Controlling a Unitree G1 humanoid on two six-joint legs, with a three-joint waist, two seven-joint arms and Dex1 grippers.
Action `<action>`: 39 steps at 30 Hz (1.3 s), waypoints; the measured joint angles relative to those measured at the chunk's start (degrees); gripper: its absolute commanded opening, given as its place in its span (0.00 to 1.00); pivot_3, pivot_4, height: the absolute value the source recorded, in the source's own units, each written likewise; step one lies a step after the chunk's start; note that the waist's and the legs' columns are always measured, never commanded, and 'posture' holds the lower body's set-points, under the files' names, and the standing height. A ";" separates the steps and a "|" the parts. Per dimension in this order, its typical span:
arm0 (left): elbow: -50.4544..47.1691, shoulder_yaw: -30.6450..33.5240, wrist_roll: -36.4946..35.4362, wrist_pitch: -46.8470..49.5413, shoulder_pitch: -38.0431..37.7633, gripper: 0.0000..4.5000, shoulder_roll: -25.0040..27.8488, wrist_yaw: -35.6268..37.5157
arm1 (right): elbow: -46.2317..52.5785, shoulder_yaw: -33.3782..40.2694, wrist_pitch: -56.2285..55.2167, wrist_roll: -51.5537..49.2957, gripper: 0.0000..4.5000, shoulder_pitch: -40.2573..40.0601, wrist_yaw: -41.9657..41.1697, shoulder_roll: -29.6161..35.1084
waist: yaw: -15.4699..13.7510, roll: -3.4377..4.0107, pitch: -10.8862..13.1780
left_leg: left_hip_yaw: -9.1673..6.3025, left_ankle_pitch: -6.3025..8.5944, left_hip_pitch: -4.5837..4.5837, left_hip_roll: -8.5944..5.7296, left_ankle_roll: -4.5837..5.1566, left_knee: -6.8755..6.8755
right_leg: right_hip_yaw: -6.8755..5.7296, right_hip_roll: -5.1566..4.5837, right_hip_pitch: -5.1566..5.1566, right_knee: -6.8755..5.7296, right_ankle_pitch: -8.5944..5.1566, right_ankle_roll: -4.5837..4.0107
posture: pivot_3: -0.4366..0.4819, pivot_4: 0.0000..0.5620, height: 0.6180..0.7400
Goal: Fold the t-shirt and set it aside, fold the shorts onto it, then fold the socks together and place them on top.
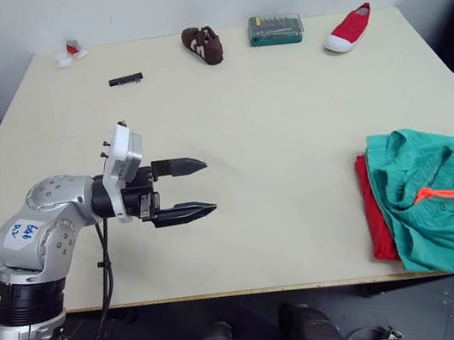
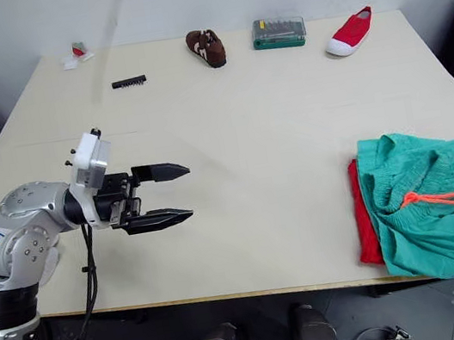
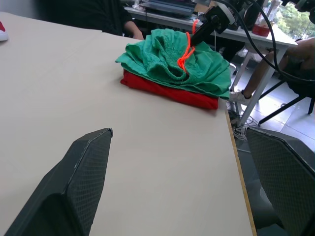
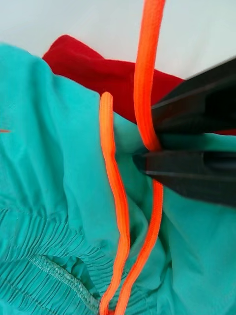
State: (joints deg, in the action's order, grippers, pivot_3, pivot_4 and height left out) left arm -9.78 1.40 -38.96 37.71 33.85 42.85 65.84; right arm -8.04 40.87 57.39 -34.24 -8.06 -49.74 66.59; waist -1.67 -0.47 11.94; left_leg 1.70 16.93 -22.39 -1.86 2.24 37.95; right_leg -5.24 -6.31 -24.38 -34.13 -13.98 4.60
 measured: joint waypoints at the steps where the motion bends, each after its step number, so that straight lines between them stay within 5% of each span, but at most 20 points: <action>1: 0.17 -0.14 0.29 -0.17 0.19 1.00 0.00 0.03 | 1.28 0.05 -0.25 0.37 0.38 -0.20 0.04 -0.33 | 0.03 0.02 0.00 | 0.07 0.00 0.02 0.00 0.00 0.00 | 0.08 0.00 -0.01 0.00 0.03 0.02 | 0.48 0.27 1.00; 9: 0.45 0.02 1.26 -1.00 -0.50 1.00 0.19 -0.17 | 5.39 5.74 -4.54 2.31 1.00 2.80 3.09 -2.15 | 0.21 0.03 0.00 | 0.34 0.05 0.12 0.00 0.08 0.02 | 0.45 0.02 -0.02 0.03 0.15 0.12 | 0.48 0.27 1.00; 13: -0.38 1.23 1.25 -0.69 -3.16 1.00 1.17 -1.62 | 8.41 7.35 -11.96 2.54 1.00 8.93 2.89 -2.19 | 0.39 0.04 0.01 | 0.45 0.09 0.17 0.10 0.05 0.02 | 0.63 0.18 -0.09 0.05 0.20 0.13 | 0.48 0.27 1.00; 17: -3.30 5.35 0.90 0.93 -7.94 1.00 3.50 -4.05 | 14.62 -4.78 -20.74 2.53 1.00 20.97 2.99 -4.75 | 1.19 0.01 0.03 | 0.59 0.12 0.22 0.39 -0.03 0.05 | 0.83 0.49 -0.09 0.12 0.29 -0.01 | 0.48 0.27 1.00; 24: -11.14 16.10 1.48 2.90 -21.77 1.00 6.41 -11.30 | 31.35 -22.32 -8.67 -20.56 1.00 37.28 2.08 -16.03 | 1.38 -0.02 0.04 | 0.45 0.25 0.19 0.79 -0.40 0.03 | 0.79 0.74 -0.22 0.06 0.19 -0.42 | 0.48 0.27 1.00; 31: -14.72 34.48 7.68 1.62 -47.13 1.00 6.34 -14.63 | 34.28 -32.43 -7.22 -23.92 1.00 38.26 -0.28 -21.86 | 1.52 -0.10 -0.02 | 0.51 0.72 0.06 0.78 -0.15 0.06 | 0.80 0.63 -0.24 0.40 0.15 -0.50 | 0.48 0.27 1.00; 35: -13.48 44.68 9.42 -0.13 -53.84 1.00 6.00 -14.32 | 34.51 -34.25 -7.41 -23.61 1.00 37.70 -2.03 -22.07 | 0.98 -0.10 -0.02 | 0.51 0.94 0.07 0.77 -0.09 0.06 | 0.80 0.60 -0.25 0.46 0.10 -0.58 | 0.48 0.27 1.00; 39: -4.10 45.82 13.88 -4.75 -54.49 1.00 9.27 -13.70 | 35.17 -34.59 -7.34 -24.14 1.00 36.13 -3.98 -22.06 | 0.46 -0.08 -0.02 | 0.51 1.05 0.10 0.79 -0.06 0.05 | 0.78 0.61 -0.28 0.38 0.08 -0.62 | 0.48 0.27 1.00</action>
State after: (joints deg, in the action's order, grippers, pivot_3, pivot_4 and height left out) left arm -13.88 47.21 -25.09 32.96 -20.64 52.12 52.14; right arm 27.13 6.28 50.05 -58.38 28.07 -53.72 44.52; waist -1.22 -0.56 11.92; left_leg 2.22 17.99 -22.28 -1.07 2.18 38.00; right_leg -4.46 -5.70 -24.66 -33.75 -13.90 3.98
